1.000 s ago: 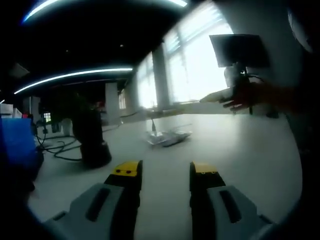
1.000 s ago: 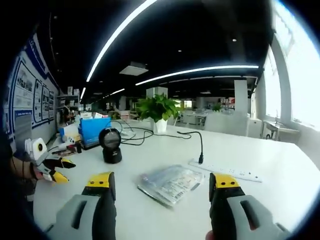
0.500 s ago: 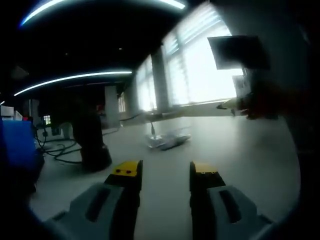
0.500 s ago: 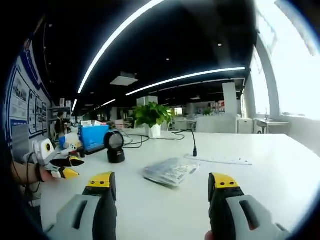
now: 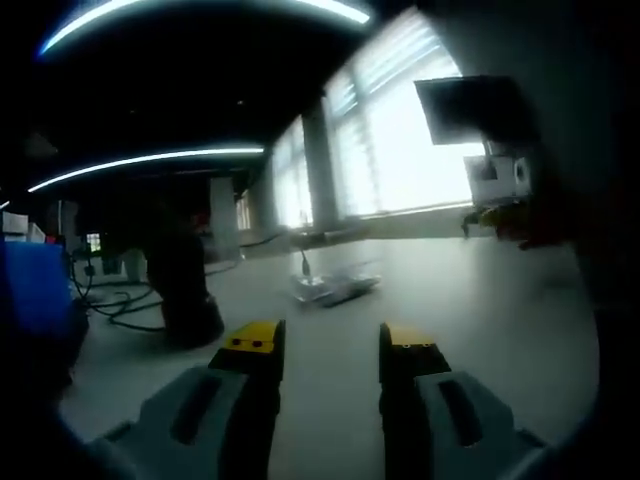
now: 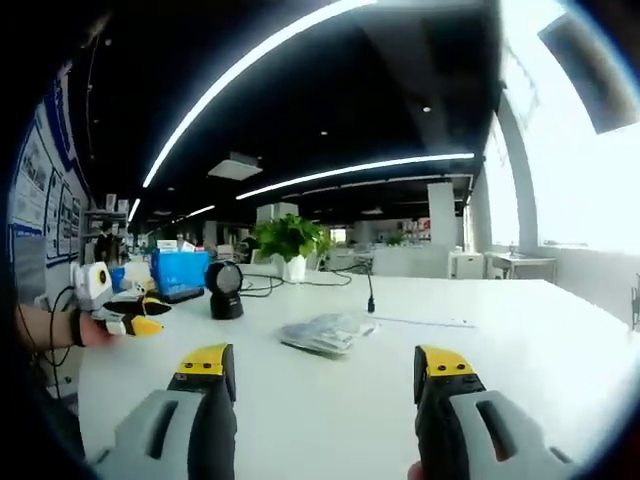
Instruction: Clip sheet goods on table flip sheet goods clip sheet goods scan sheet goods put sheet goods back to table
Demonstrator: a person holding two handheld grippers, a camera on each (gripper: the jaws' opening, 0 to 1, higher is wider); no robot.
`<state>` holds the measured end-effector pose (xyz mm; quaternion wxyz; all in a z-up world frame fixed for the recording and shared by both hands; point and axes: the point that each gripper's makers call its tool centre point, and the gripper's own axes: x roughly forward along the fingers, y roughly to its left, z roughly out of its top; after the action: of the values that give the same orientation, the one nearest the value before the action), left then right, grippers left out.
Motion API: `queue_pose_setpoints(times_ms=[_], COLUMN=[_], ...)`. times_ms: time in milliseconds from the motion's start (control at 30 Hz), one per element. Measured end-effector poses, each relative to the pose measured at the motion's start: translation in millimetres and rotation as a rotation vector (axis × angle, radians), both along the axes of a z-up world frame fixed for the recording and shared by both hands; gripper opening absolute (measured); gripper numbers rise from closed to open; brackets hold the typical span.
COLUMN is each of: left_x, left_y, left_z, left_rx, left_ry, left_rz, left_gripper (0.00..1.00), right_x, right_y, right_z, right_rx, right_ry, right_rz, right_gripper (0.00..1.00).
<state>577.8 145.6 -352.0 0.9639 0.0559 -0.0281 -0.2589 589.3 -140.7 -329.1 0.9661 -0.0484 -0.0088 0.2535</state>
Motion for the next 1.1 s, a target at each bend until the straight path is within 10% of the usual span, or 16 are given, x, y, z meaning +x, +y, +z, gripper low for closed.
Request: queue_pose_setpoints(times_ms=[133, 467, 800, 1100], left_x=[0.3, -1.9, -9.5, -10.9], left_y=[3, 5, -2, 1], left_z=[1.7, 3.7, 0.5, 3.9], left_rx=[-0.026, -0.036, -0.011, -0.051], left_ry=[0.000, -0.009, 0.000, 0.003], left_rz=[0.005, 0.015, 0.003, 0.005], left_gripper=[0.30, 0.30, 0.30, 0.30], right_x=[-2, -11, -22, -20], right_y=[-13, -40, -14, -29], right_z=[-23.2, -18.5, -27.6, -23.9], right_rx=[-0.049, 0.173, -0.039, 0.055], right_ry=[0.004, 0.021, -0.042, -0.023], right_rz=[-0.053, -0.118, -0.050, -0.063], right_gripper=[0.69, 0.66, 0.67, 0.62])
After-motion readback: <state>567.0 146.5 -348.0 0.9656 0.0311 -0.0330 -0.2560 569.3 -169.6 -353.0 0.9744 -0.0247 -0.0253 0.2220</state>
